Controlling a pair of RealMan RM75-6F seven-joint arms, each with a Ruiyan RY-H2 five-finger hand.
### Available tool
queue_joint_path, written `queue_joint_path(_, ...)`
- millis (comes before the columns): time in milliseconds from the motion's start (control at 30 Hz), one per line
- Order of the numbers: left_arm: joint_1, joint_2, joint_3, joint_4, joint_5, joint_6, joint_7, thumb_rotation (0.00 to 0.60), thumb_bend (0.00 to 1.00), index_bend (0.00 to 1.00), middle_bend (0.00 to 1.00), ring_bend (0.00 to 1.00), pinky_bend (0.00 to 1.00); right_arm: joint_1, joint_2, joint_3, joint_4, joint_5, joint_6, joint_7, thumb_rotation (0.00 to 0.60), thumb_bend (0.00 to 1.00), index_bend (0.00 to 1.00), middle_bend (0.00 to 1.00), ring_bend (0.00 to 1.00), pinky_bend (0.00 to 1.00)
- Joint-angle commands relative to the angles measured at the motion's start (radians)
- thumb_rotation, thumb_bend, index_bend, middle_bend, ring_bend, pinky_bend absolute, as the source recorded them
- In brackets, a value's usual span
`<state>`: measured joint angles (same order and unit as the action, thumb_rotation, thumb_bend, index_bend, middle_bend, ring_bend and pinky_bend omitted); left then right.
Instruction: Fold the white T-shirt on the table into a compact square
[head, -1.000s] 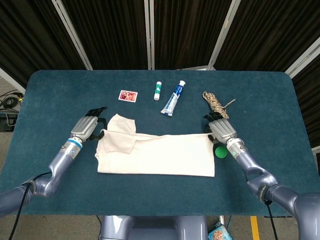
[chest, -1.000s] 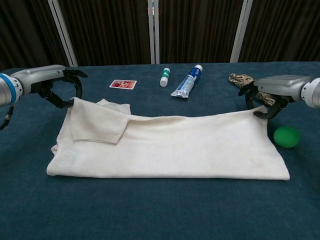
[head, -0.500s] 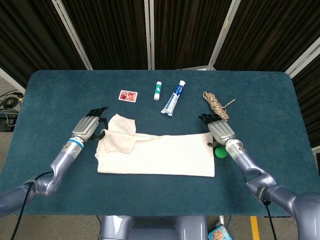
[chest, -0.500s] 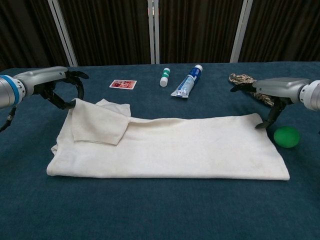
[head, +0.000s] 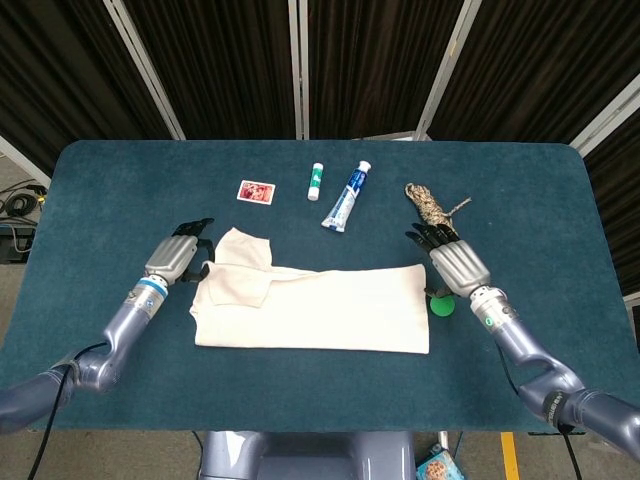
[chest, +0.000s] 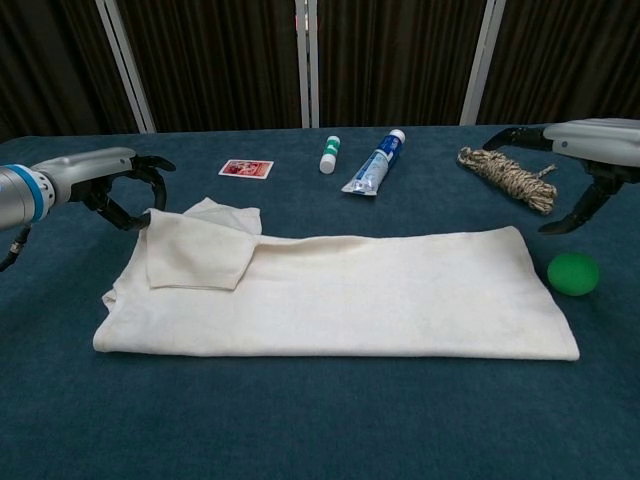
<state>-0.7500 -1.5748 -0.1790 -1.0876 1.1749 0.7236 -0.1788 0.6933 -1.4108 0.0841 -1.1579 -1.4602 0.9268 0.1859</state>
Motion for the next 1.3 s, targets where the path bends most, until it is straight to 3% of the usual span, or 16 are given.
queue_joint_path(33,0.001,-0.012,0.003,0.018,0.0,-0.008,-0.01,0.6,0.6,0.5,0.0,0.0,0.0,-0.023,0.032,-0.013,-0.04,-0.014,0.027,-0.017,0.6,0.09,0.0,0.0,0.0,0.0)
queue_joint_path(67,0.001,-0.015,0.003,0.023,-0.002,-0.011,-0.013,0.6,0.6,0.41,0.0,0.0,0.0,-0.027,0.037,-0.016,-0.048,-0.016,0.032,-0.02,0.6,0.09,0.0,0.0,0.0,0.0)
queue_joint_path(133,0.001,-0.02,0.004,0.035,-0.006,-0.019,-0.017,0.6,0.59,0.14,0.0,0.0,0.0,-0.034,0.048,-0.02,-0.064,-0.023,0.045,-0.024,0.6,0.09,0.0,0.0,0.0,0.0)
queue_joint_path(200,0.001,-0.023,0.004,0.05,-0.012,-0.027,-0.015,0.6,0.52,0.01,0.0,0.0,0.0,-0.043,0.061,-0.028,-0.081,-0.038,0.065,-0.026,0.6,0.09,0.0,0.0,0.0,0.0)
queue_joint_path(233,0.001,-0.023,0.004,0.056,-0.014,-0.029,-0.013,0.6,0.45,0.0,0.0,0.0,0.0,-0.046,0.065,-0.031,-0.086,-0.044,0.073,-0.028,0.6,0.09,0.0,0.0,0.0,0.0)
queue_joint_path(333,0.004,-0.017,0.0,0.059,-0.023,-0.031,-0.011,0.6,0.3,0.0,0.0,0.0,0.0,-0.059,0.08,-0.039,-0.105,-0.059,0.098,-0.032,0.6,0.09,0.0,0.0,0.0,0.0)
queue_joint_path(433,0.015,0.001,-0.006,0.048,-0.022,-0.011,-0.015,0.6,0.26,0.0,0.0,0.0,0.0,-0.077,0.098,-0.046,-0.132,-0.071,0.13,-0.035,0.6,0.08,0.0,0.0,0.0,0.0)
queue_joint_path(733,0.039,0.118,-0.023,-0.041,-0.018,0.02,-0.019,0.6,0.26,0.0,0.0,0.0,0.0,-0.165,0.179,-0.053,-0.259,-0.068,0.256,-0.062,0.6,0.0,0.0,0.0,0.0,0.0)
queue_joint_path(933,-0.002,0.168,-0.053,-0.073,-0.045,-0.028,0.012,0.6,0.26,0.0,0.0,0.0,0.0,-0.237,0.24,-0.055,-0.37,-0.031,0.333,-0.169,0.6,0.0,0.0,0.0,0.0,0.0)
queue_joint_path(1300,-0.151,0.107,-0.082,0.004,-0.175,-0.165,0.165,0.6,0.27,0.02,0.0,0.0,0.0,-0.334,0.258,-0.054,-0.451,-0.029,0.459,-0.194,0.6,0.0,0.0,0.0,0.0,0.0)
